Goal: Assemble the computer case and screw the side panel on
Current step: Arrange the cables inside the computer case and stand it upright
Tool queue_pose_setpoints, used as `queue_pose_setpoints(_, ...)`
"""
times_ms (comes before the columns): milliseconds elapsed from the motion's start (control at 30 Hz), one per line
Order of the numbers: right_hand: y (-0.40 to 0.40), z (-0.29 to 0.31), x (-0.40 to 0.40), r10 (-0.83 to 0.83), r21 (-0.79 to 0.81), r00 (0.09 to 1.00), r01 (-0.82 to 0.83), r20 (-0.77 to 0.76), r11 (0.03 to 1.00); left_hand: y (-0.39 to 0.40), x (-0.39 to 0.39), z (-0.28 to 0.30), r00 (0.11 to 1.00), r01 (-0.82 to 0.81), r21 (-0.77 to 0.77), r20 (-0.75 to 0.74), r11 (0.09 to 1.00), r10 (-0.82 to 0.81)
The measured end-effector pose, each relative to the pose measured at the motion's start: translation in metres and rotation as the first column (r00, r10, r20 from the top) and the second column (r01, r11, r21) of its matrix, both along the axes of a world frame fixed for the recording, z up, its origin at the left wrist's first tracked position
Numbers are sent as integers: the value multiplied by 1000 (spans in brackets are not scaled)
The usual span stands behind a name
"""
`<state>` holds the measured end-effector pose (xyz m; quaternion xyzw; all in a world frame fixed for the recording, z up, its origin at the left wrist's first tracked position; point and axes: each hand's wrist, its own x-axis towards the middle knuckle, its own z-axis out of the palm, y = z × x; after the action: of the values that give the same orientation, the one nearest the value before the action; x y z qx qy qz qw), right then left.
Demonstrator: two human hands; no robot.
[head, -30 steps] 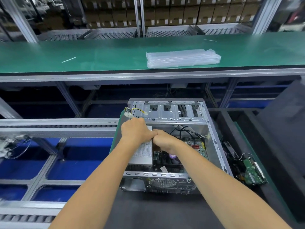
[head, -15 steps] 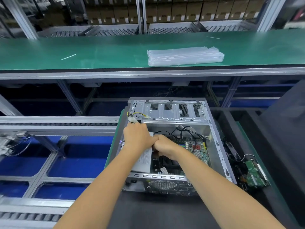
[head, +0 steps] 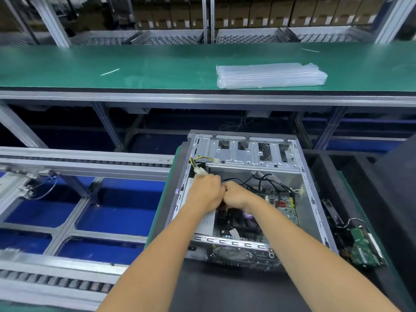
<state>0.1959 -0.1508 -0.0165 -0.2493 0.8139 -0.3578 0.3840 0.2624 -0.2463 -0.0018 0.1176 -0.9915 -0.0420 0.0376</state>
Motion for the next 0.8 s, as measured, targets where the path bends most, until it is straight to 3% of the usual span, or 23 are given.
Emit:
queue_pose_setpoints(333, 0, -3, -8, 77, 24, 992, -75, -96, 997, -1, -4, -5, 999, -10, 88, -46, 996, 14)
queue_pose_setpoints(533, -11, -5, -13, 48, 2, 988, -48, -146, 999, -5, -12, -5, 991, -114, 183, -44, 976, 124)
queue_pose_setpoints(800, -7, -11, -12, 142, 22, 971, -140, -195, 990, -2, -6, -9, 997, -46, -10, -68, 999, 45)
